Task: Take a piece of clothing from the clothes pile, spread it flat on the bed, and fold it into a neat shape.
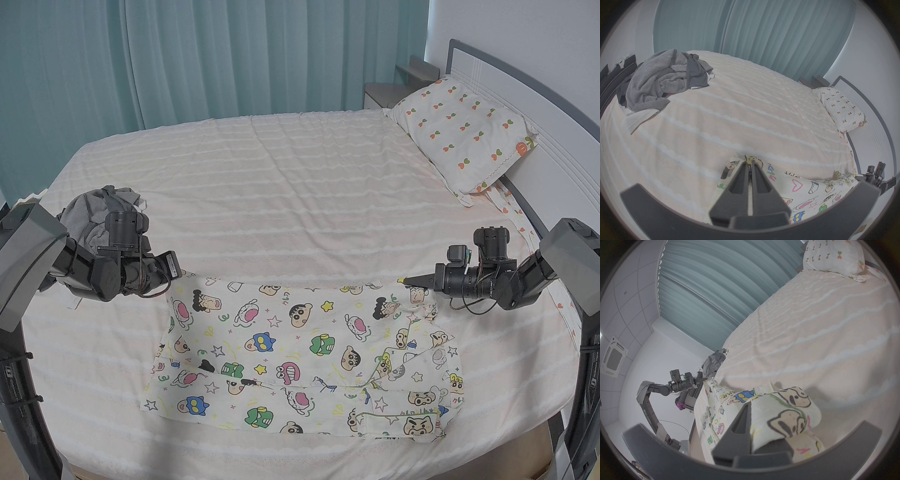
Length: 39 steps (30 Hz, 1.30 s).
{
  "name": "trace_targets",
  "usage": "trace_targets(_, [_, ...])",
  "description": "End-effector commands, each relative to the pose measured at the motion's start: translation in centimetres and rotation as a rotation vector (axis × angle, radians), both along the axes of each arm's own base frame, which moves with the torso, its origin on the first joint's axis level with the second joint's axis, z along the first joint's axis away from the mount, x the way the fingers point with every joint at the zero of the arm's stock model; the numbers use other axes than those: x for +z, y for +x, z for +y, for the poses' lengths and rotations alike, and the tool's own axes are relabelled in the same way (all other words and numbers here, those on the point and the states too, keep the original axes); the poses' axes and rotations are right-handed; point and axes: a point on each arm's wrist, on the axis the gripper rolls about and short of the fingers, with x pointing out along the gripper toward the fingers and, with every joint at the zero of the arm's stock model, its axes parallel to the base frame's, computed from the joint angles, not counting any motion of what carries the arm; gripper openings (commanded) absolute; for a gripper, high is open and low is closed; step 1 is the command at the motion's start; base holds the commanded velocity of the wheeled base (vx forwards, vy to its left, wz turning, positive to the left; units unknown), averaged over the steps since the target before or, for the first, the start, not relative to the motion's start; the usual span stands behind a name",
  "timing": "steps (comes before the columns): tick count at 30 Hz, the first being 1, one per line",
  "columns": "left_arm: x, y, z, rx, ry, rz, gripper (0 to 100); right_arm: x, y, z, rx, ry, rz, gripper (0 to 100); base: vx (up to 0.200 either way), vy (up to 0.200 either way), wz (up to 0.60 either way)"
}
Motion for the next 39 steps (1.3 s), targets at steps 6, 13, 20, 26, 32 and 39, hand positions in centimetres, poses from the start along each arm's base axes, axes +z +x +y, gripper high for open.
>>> trace_targets(6, [-0.5, -1.8, 0.2, -0.024, 0.035, 0.042, 0, -1.4, -3.6, -0.1, 0.039, -0.031, -0.004, 0, 0.0, 0.0, 0.0])
trace_targets(13, [-0.9, -3.3, 0.3, -0.039, 0.049, 0.079, 0, -2.1, -5.9, -0.3, 0.059, -0.059, -0.001, 0, 0.0, 0.0, 0.0])
trace_targets(20, [-1.5, -4.4, 0.3, -0.058, 0.071, 0.116, 0, -3.0, -7.7, -0.3, 0.085, -0.085, 0.002, 0, 0.0, 0.0, 0.0])
trace_targets(26, [-2.1, -5.5, 0.4, -0.081, 0.095, 0.146, 0, -3.5, -8.6, -0.3, 0.114, -0.066, 0.011, 0, 0.0, 0.0, 0.0])
trace_targets(32, [-2.0, -6.6, 0.4, -0.087, 0.093, 0.162, 0, -3.7, -9.4, -0.3, 0.138, -0.049, 0.028, 0, 0.0, 0.0, 0.0])
trace_targets(39, [-1.4, -8.0, 0.4, -0.132, 0.084, 0.163, 0, -3.8, -9.5, -0.3, 0.143, -0.042, 0.033, 0, 0.0, 0.0, 0.0])
